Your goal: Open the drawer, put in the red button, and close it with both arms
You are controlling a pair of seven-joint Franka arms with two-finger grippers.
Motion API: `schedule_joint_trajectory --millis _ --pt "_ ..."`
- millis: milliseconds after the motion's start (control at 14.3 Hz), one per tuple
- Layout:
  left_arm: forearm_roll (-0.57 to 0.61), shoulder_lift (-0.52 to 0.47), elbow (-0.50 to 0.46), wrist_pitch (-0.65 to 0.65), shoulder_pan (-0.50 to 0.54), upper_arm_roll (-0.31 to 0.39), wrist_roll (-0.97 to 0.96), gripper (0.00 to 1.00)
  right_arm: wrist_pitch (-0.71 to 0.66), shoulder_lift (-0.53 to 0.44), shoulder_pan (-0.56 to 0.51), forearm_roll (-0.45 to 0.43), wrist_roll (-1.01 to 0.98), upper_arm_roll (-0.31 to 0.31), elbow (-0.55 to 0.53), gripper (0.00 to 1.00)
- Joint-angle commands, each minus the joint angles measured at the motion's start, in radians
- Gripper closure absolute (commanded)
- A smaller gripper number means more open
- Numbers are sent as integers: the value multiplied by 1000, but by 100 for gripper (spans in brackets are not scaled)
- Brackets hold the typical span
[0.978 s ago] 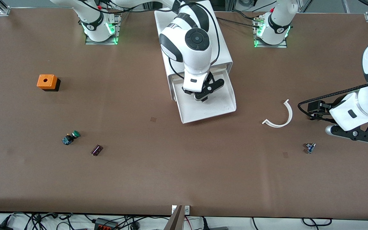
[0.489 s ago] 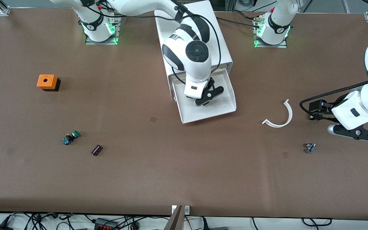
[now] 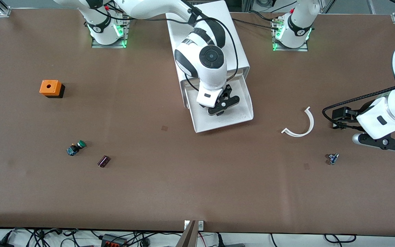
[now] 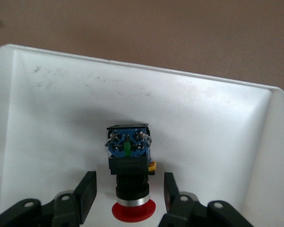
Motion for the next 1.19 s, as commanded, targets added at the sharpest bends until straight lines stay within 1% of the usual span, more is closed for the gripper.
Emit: schedule_joint_trajectory --millis 0,140,280,419,489,559,699,839,978,1118 --pt "1 -13 2 -11 1 -7 -36 0 -25 -11 -18 14 80 -4 102 0" --pt "-102 -13 -2 -7 3 -7 -134 0 -30 -37 -76 11 81 -12 106 0" --pt "-139 -9 -4 22 -16 -9 -226 0 -44 -53 -130 3 81 -23 106 0" --pt "-139 -10 -68 134 -74 -21 -345 0 -126 -85 -181 -4 70 -70 93 0" --pt "-134 -7 -96 194 -100 -21 -431 0 -177 -91 -199 -10 67 -102 93 0" --pt "-134 -2 -126 252 -126 -22 -487 0 -223 -94 -224 -10 64 -121 92 0" --pt "-133 22 -191 382 -169 -23 -541 0 -321 -110 -299 -15 -10 -129 89 0" --pt "-128 66 -229 494 -229 -21 -629 0 -367 -126 -368 -18 -92 -138 79 0" --pt "-122 132 -246 615 -293 -21 -651 0 -383 -134 -432 -20 -130 -139 70 0" --pt "-96 165 -293 711 -335 -18 -656 0 -407 -157 -506 -17 -172 -139 52 0"
